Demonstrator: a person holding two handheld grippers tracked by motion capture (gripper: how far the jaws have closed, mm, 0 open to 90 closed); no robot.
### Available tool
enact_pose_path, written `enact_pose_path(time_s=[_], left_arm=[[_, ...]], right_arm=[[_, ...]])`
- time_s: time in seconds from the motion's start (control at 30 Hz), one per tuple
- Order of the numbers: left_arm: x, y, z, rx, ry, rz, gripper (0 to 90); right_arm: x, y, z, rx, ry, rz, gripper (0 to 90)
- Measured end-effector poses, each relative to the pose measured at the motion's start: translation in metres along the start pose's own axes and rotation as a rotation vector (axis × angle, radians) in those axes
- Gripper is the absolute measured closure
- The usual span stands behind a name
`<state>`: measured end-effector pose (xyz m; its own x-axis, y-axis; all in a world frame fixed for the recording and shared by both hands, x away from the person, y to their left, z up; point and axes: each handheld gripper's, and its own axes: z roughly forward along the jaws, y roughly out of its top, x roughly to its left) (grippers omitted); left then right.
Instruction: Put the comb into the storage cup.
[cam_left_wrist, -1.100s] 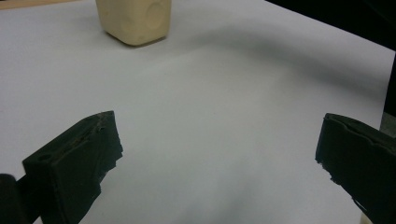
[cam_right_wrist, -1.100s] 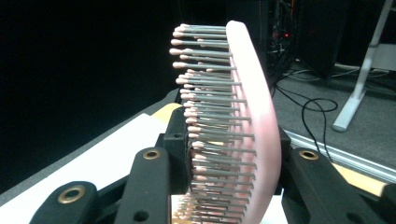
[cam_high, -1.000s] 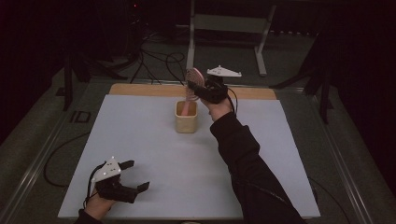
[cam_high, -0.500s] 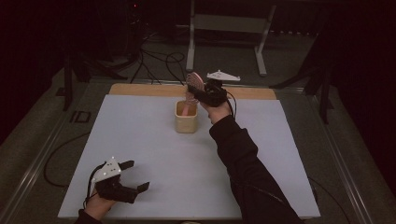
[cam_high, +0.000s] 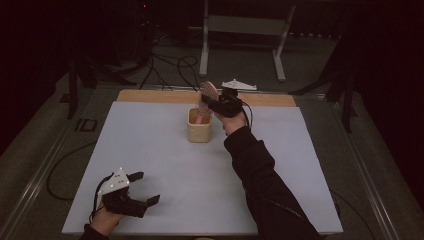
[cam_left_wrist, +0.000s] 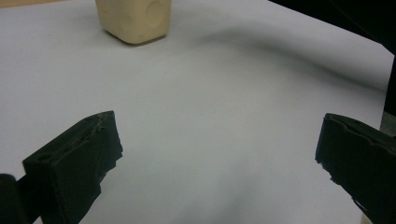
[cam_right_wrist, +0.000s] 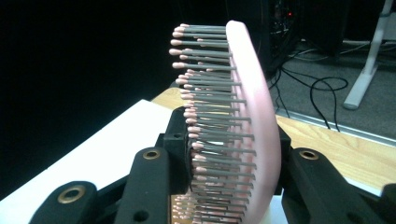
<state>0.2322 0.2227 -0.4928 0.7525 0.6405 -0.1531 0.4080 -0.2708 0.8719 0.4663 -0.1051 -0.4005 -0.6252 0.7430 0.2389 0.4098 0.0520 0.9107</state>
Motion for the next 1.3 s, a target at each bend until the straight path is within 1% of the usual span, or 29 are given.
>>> enact_pose_path(time_s=[0.1, 0.23, 0.3, 0.37, 0.43, 0.5, 0.63, 0.7, 0.77, 0.9, 1.0, 1.07, 1.1, 1.13, 1.23, 1.27, 1.3], left_arm=[[0.001, 0.000, 0.000, -0.001, 0.000, -0.001, 0.4], [0.000, 0.000, 0.000, 0.001, -0.001, -0.002, 0.4], [0.001, 0.000, 0.000, 0.000, -0.002, -0.005, 0.4], [0.000, 0.000, 0.000, -0.001, -0.001, -0.001, 0.4], [0.000, 0.000, 0.000, -0.001, -0.002, -0.001, 0.4], [0.000, 0.000, 0.001, -0.001, -0.002, -0.006, 0.4], [0.000, 0.000, 0.001, 0.001, -0.005, -0.001, 0.4], [0.000, 0.000, 0.001, -0.002, -0.004, -0.006, 0.4], [0.000, 0.000, 0.001, 0.001, -0.005, -0.002, 0.4], [0.000, 0.000, 0.002, 0.002, -0.006, -0.004, 0.4], [0.000, 0.000, 0.002, 0.005, -0.005, 0.000, 0.4], [0.000, 0.000, 0.002, 0.003, -0.007, -0.003, 0.4], [0.000, 0.000, 0.001, 0.002, -0.006, -0.004, 0.4], [0.000, 0.000, 0.001, 0.002, -0.006, -0.002, 0.4], [0.000, 0.000, 0.002, 0.005, -0.005, 0.000, 0.4], [0.000, 0.000, 0.002, 0.004, -0.006, -0.002, 0.4], [0.000, 0.000, 0.002, 0.003, -0.006, -0.002, 0.4]], right_arm=[[-0.001, -0.002, 0.001, 0.010, 0.001, 0.000, 64.6], [-0.004, -0.005, 0.001, 0.009, 0.009, 0.023, 64.6], [-0.005, -0.007, 0.001, 0.014, 0.006, 0.021, 64.6], [-0.006, -0.008, 0.002, 0.018, 0.007, 0.028, 64.5], [-0.007, -0.009, 0.002, 0.016, 0.011, 0.032, 64.4], [-0.008, -0.009, 0.002, 0.027, 0.022, 0.034, 64.1], [-0.011, -0.008, 0.001, 0.042, 0.010, 0.032, 62.7], [-0.012, -0.008, 0.000, 0.043, 0.001, 0.029, 62.1], [-0.014, -0.008, -0.001, 0.040, -0.006, 0.031, 61.5], [-0.015, -0.007, -0.003, 0.045, -0.021, 0.015, 60.4], [-0.017, -0.006, -0.006, 0.043, -0.021, 0.016, 60.0], [-0.018, -0.005, -0.007, 0.050, -0.023, 0.007, 56.7], [-0.020, -0.005, -0.008, 0.050, -0.023, 0.011, 53.0], [-0.020, -0.005, -0.008, 0.050, -0.023, 0.011, 53.0], [-0.021, -0.005, -0.009, 0.066, -0.010, 0.010, 42.2], [-0.021, -0.004, -0.009, 0.064, -0.012, 0.004, 40.2], [-0.021, -0.004, -0.010, 0.061, -0.011, 0.003, 36.3]])
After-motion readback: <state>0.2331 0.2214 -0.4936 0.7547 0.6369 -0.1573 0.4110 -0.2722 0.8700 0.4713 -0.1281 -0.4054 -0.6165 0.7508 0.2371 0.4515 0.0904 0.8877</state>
